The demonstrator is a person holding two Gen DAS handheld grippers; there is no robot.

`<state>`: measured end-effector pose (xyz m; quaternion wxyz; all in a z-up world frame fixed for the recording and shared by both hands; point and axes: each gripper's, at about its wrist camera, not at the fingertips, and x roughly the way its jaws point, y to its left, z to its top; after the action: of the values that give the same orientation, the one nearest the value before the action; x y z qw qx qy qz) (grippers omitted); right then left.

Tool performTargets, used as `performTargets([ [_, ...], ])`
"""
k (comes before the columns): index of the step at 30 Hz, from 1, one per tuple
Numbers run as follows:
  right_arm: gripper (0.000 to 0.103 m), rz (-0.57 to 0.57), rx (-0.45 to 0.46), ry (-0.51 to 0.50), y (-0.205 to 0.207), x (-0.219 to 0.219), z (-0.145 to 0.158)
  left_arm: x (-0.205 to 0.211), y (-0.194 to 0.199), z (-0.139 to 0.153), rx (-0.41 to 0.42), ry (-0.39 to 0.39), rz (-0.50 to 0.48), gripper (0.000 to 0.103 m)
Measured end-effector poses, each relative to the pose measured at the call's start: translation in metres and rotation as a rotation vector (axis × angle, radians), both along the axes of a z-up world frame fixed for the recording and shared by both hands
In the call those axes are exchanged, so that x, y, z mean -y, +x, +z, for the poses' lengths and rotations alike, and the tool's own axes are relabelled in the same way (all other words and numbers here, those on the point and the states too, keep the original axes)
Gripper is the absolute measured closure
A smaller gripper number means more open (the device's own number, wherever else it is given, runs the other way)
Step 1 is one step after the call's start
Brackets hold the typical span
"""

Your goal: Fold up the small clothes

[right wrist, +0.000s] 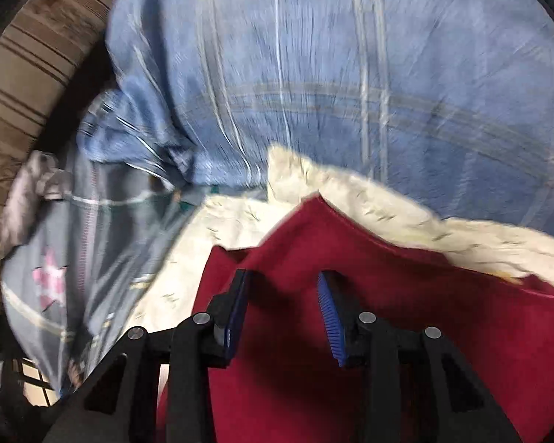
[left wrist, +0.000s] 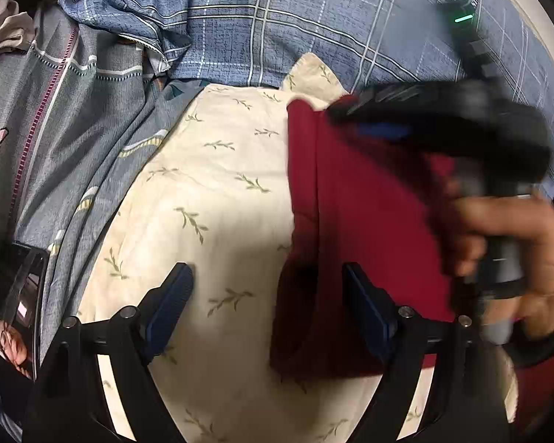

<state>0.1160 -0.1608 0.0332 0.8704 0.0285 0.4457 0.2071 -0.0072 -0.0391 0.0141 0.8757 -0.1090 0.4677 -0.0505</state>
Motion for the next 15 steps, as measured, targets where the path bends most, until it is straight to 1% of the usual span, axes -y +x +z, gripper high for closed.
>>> performTargets([
  [2, 0.062, -0.004, -0.036, -0.022, 0.009, -0.008, -0.015, 0.000, 0.001, -0.001, -0.008, -0.003, 0.003, 0.018],
  [3, 0.062, -0.006, -0.017, -0.022, 0.009, -0.008, -0.014, -0.002, 0.001, 0.000, -0.011, -0.013, 0.003, 0.018],
  [6, 0.060, -0.015, -0.045, -0.008, 0.004, -0.003, -0.003, -0.009, -0.002, 0.001, -0.018, -0.049, 0.017, 0.018],
  [7, 0.055, -0.016, -0.055, 0.003, 0.000, -0.001, 0.003, -0.011, -0.004, 0.002, -0.017, -0.054, 0.027, 0.018],
  [8, 0.039, -0.004, -0.057, 0.009, -0.004, 0.000, 0.007, -0.013, -0.005, 0.004, -0.012, -0.061, 0.037, 0.018],
  [9, 0.029, 0.015, -0.051, 0.007, -0.009, -0.004, 0.012, -0.015, -0.005, 0.005, -0.007, -0.062, 0.043, 0.018],
  [10, 0.014, 0.039, -0.037, -0.001, -0.012, -0.012, 0.015, -0.015, -0.005, 0.005, -0.005, -0.060, 0.045, 0.018],
  [11, 0.010, 0.058, -0.030, -0.016, -0.013, -0.021, 0.016, -0.015, -0.006, 0.006, -0.003, -0.062, 0.046, 0.018],
  [12, 0.009, 0.081, -0.035, -0.053, -0.013, -0.032, 0.013, -0.015, -0.006, 0.005, -0.003, -0.068, 0.046, 0.018],
  [14, 0.010, 0.096, -0.075, -0.190, -0.006, -0.057, -0.008, -0.016, -0.007, 0.005, 0.002, -0.077, 0.044, 0.018],
  [15, 0.011, 0.086, -0.068, -0.234, -0.004, -0.062, -0.015, -0.015, -0.007, 0.005, 0.009, -0.080, 0.042, 0.018],
])
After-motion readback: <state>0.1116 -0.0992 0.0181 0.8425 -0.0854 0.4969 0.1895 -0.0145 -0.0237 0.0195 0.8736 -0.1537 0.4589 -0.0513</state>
